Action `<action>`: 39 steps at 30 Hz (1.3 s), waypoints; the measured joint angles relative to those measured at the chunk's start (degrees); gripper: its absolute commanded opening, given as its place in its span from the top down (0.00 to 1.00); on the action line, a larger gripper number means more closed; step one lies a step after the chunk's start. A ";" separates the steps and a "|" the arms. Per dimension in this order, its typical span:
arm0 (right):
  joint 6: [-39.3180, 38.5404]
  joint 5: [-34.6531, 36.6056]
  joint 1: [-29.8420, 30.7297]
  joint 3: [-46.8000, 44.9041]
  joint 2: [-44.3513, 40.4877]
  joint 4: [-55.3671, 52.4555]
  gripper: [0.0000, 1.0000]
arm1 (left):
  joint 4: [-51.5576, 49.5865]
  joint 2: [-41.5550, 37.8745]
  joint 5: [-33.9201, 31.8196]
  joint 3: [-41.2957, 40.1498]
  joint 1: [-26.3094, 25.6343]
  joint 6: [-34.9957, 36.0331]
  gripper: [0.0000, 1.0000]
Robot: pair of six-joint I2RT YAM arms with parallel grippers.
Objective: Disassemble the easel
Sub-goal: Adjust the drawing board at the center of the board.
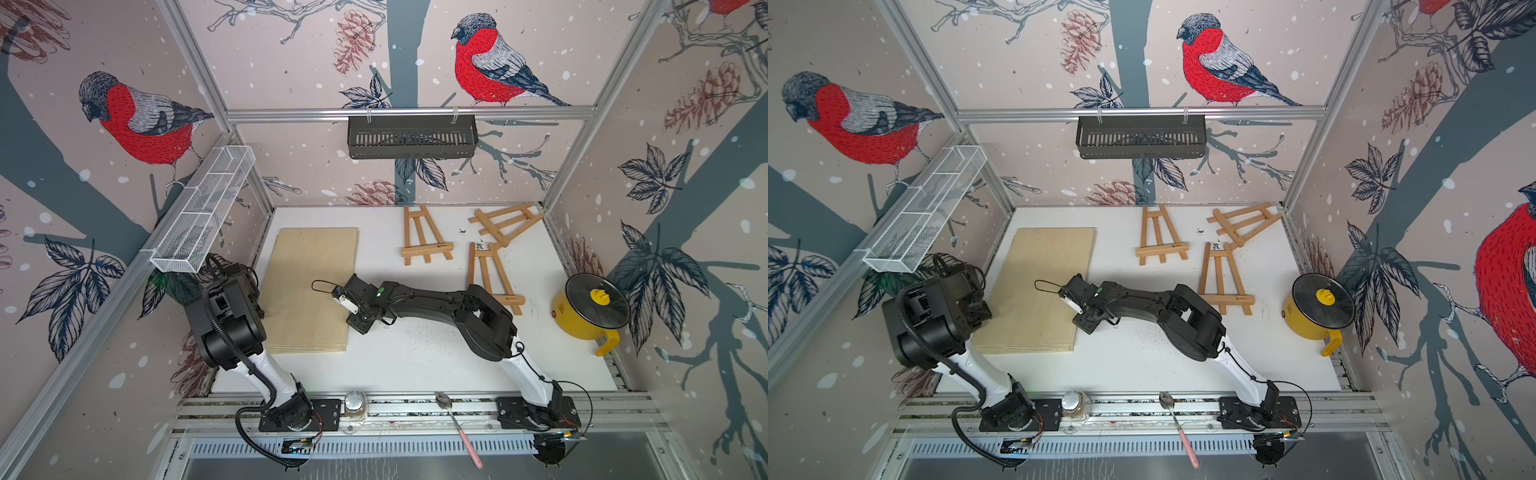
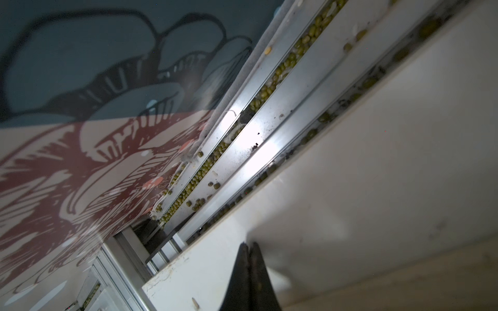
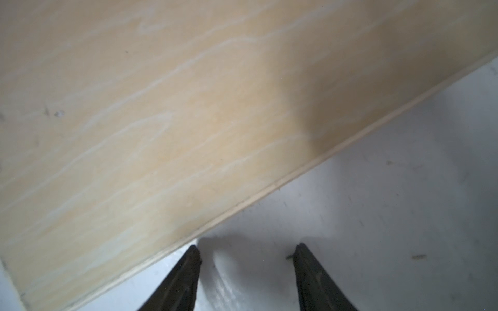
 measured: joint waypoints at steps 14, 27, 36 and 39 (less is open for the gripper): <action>0.07 0.07 0.15 2.71 1.79 0.13 0.42 | -0.02 0.15 1.31 0.22 -0.68 1.97 1.00; 0.33 6.93 -1.57 -2.14 -1.86 -0.13 0.41 | 0.35 -0.57 4.57 0.31 -1.05 2.95 1.00; 0.31 7.52 -0.72 0.02 -0.46 -1.11 0.41 | 1.14 -1.81 9.55 0.07 -1.62 2.99 1.00; 0.31 7.48 -0.48 1.22 0.37 -1.14 0.41 | 1.01 -1.57 9.66 0.20 -1.62 3.02 1.00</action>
